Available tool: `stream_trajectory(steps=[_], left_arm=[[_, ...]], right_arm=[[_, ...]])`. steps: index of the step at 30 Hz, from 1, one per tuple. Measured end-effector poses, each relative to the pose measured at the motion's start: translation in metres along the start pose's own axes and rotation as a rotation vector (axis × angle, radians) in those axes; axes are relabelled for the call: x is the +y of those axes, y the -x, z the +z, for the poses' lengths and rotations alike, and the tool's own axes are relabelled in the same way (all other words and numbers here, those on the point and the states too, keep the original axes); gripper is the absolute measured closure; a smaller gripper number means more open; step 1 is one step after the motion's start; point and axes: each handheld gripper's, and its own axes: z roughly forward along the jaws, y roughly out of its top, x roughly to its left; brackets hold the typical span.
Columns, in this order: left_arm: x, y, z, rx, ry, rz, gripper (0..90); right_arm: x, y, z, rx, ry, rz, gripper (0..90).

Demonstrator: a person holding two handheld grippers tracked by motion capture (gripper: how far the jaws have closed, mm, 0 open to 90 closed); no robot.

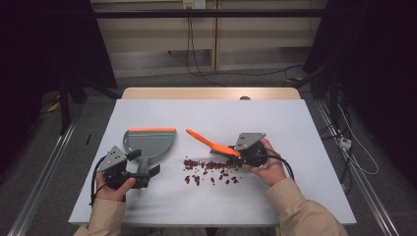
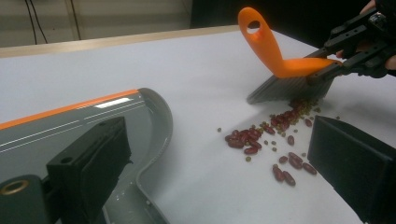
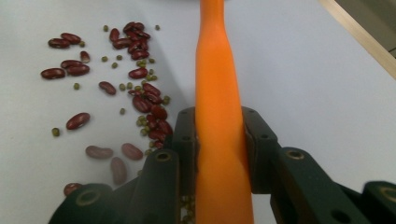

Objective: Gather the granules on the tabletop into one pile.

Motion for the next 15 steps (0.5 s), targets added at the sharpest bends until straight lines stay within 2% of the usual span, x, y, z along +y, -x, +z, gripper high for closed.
stream_trajectory(steps=[3, 5, 9, 11, 13, 15], left_arm=[[-0.0001, -0.0004, -0.0006, 0.002, -0.005, 0.003, 5.4], [-0.0001, -0.0004, -0.0006, 0.002, -0.005, 0.002, 5.4], [-0.0001, 0.0001, 0.0005, 0.000, -0.004, 0.001, 5.4], [-0.0002, 0.0000, 0.0007, 0.000, -0.007, 0.003, 5.4], [-0.0002, 0.0000, 0.0006, 0.001, -0.009, 0.001, 5.4], [-0.0002, -0.0003, 0.0007, 0.000, -0.006, 0.000, 5.4]], right_arm=[[-0.0006, -0.0015, -0.0012, 0.022, 0.012, -0.010, 71.2], [-0.0010, -0.0024, -0.0017, 0.056, 0.032, -0.007, 71.2], [0.0021, -0.0071, -0.0010, 0.069, 0.034, -0.043, 71.2], [0.0030, -0.0079, -0.0008, 0.090, 0.045, -0.050, 71.3], [0.0041, -0.0072, -0.0009, 0.079, 0.044, -0.062, 71.2], [0.0051, -0.0027, -0.0022, 0.075, 0.065, -0.051, 71.2]])
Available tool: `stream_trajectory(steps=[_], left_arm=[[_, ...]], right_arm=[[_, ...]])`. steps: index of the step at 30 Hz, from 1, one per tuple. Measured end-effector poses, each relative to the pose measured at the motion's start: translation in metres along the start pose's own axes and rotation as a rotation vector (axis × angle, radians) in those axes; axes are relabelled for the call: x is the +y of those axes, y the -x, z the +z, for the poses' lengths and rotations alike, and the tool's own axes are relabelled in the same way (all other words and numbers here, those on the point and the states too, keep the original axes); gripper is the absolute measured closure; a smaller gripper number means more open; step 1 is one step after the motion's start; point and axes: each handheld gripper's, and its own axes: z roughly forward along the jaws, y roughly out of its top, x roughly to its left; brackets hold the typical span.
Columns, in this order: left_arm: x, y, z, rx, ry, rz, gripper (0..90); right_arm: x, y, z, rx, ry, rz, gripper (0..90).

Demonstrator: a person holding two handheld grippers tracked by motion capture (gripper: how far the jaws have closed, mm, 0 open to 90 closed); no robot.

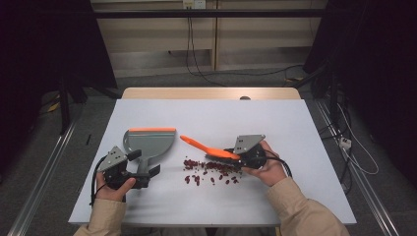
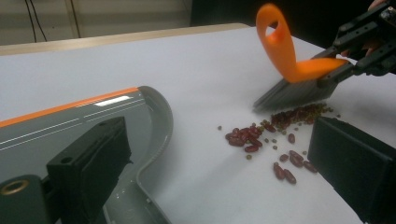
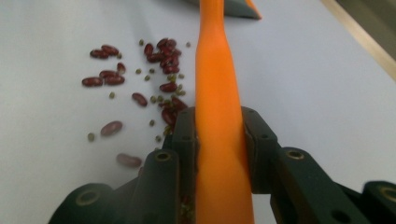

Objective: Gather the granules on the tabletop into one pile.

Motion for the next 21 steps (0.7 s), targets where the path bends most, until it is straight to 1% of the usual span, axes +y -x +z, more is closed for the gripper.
stream_trajectory(steps=[1, 2, 4, 6, 7, 11, 14, 17, 18, 21], left_arm=[[0.000, 0.000, 0.000, 0.000, 0.000, -0.001, 5.4], [0.000, 0.000, 0.000, 0.000, 0.000, 0.000, 5.4], [0.000, -0.001, 0.000, 0.002, -0.001, -0.002, 5.4], [0.000, -0.001, 0.000, 0.003, -0.005, -0.001, 5.4], [0.000, -0.002, 0.000, 0.003, -0.003, 0.000, 5.4], [-0.001, -0.003, 0.000, 0.005, -0.004, -0.008, 5.4], [-0.002, -0.005, -0.001, 0.006, -0.005, -0.010, 5.4], [-0.003, -0.006, -0.003, 0.007, -0.009, -0.009, 5.4], [-0.003, -0.006, -0.003, 0.008, -0.009, -0.011, 5.4], [-0.003, -0.007, -0.005, 0.010, -0.004, -0.011, 5.4]], right_arm=[[0.001, 0.003, -0.001, -0.007, 0.018, 0.009, 71.2], [0.002, 0.008, -0.001, -0.004, 0.033, 0.020, 71.3], [0.005, 0.014, 0.001, -0.017, 0.039, 0.022, 71.3], [0.009, 0.018, 0.007, -0.009, 0.039, 0.015, 71.2], [0.012, 0.020, 0.011, -0.011, 0.038, 0.008, 71.2], [0.027, 0.027, 0.033, 0.011, 0.045, -0.005, 71.2], [0.037, 0.027, 0.050, 0.022, 0.016, -0.041, 71.2], [0.042, 0.022, 0.065, 0.058, 0.002, -0.063, 71.2], [0.043, 0.020, 0.069, 0.078, 0.008, -0.071, 71.2], [0.045, 0.013, 0.069, 0.098, 0.000, -0.086, 71.2]])
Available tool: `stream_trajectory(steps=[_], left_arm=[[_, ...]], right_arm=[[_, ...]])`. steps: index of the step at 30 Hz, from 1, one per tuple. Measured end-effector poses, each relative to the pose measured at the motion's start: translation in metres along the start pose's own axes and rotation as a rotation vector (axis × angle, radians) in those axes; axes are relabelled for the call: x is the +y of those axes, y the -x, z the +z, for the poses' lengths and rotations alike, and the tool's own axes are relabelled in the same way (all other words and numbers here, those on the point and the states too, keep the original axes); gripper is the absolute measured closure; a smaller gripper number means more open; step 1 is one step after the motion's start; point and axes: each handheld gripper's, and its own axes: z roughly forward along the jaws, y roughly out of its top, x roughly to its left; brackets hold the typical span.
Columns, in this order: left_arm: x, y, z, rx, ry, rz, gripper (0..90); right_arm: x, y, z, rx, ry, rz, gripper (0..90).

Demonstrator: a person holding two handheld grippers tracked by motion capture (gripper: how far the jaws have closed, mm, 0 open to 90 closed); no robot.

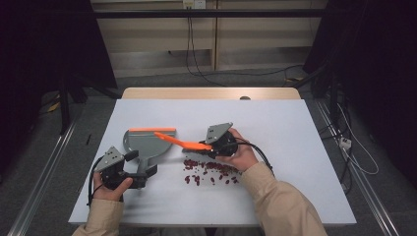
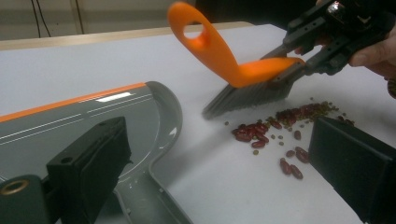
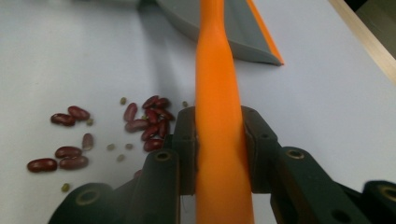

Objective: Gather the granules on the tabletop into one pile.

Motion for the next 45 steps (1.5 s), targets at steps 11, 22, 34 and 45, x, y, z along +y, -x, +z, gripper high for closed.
stream_trajectory(steps=[11, 22, 34, 45], left_arm=[[0.001, 0.002, 0.000, -0.004, -0.005, 0.008, 5.3], [0.000, 0.002, -0.001, -0.002, -0.003, 0.008, 5.4], [0.001, 0.003, 0.000, -0.003, -0.001, 0.007, 5.4], [0.001, 0.004, -0.001, -0.003, 0.001, 0.014, 5.4]], right_arm=[[-0.002, -0.015, -0.015, 0.026, 0.007, 0.007, 71.2], [0.003, -0.013, -0.042, -0.093, 0.123, 0.232, 71.2], [0.008, -0.036, -0.046, -0.211, 0.197, 0.575, 71.2], [0.018, -0.055, -0.033, -0.259, 0.235, 0.748, 71.2]])
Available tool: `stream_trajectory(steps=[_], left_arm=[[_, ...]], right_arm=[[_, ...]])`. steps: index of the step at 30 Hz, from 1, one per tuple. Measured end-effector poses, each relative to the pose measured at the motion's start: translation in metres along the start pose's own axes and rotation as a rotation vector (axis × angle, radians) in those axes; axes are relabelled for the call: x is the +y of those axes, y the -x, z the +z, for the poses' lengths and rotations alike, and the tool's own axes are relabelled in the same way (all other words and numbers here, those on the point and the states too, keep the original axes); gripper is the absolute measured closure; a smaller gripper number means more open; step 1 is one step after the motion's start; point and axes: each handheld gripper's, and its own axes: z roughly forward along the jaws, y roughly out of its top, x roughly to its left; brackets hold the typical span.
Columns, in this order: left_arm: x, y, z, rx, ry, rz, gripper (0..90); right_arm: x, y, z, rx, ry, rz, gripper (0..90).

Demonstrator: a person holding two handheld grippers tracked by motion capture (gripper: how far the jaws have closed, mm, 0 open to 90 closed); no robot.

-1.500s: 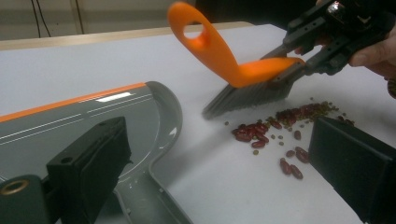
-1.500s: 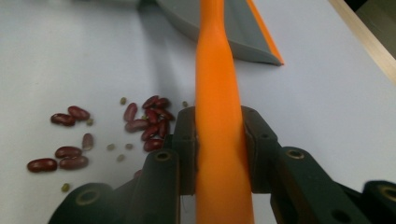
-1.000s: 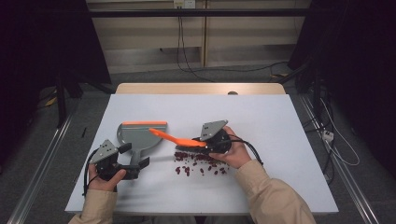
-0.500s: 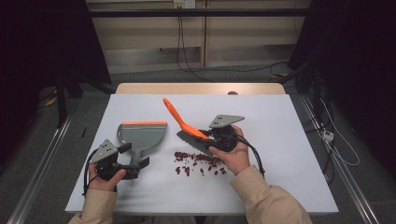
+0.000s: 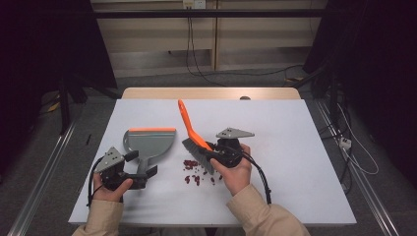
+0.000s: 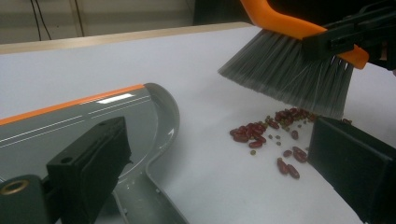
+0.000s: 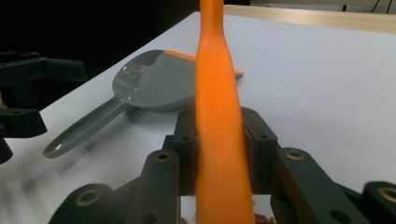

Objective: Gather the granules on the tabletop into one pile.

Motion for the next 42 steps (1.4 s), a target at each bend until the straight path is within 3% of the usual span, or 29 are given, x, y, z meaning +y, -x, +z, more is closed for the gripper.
stream_trajectory(steps=[3, 12, 19, 24, 25, 27, 29, 42], left_arm=[[0.000, 0.000, -0.001, 0.003, 0.001, -0.003, 5.4], [0.000, 0.000, 0.000, 0.002, 0.001, 0.001, 5.4], [0.001, -0.001, -0.002, 0.005, 0.007, 0.000, 5.3], [0.001, -0.002, -0.002, 0.006, 0.008, 0.000, 5.3], [0.001, -0.002, -0.002, 0.007, 0.008, 0.000, 5.4], [0.001, -0.002, -0.002, 0.008, 0.005, 0.002, 5.3], [0.001, -0.002, -0.002, 0.008, 0.006, 0.002, 5.3], [0.001, 0.000, -0.002, 0.007, 0.004, 0.011, 5.3]], right_arm=[[-0.006, -0.007, 0.005, -0.004, 0.011, 0.052, 71.2], [-0.013, -0.022, 0.015, 0.005, 0.000, 0.095, 71.2], [-0.027, -0.033, 0.031, 0.055, -0.029, 0.170, 71.2], [-0.034, -0.037, 0.042, 0.074, -0.060, 0.188, 71.2], [-0.035, -0.038, 0.045, 0.050, -0.064, 0.170, 71.2], [-0.035, -0.036, 0.045, 0.038, -0.069, 0.169, 71.2], [-0.035, -0.032, 0.044, 0.027, -0.081, 0.199, 71.2], [-0.040, -0.012, 0.024, -0.051, -0.078, 0.199, 70.9]])
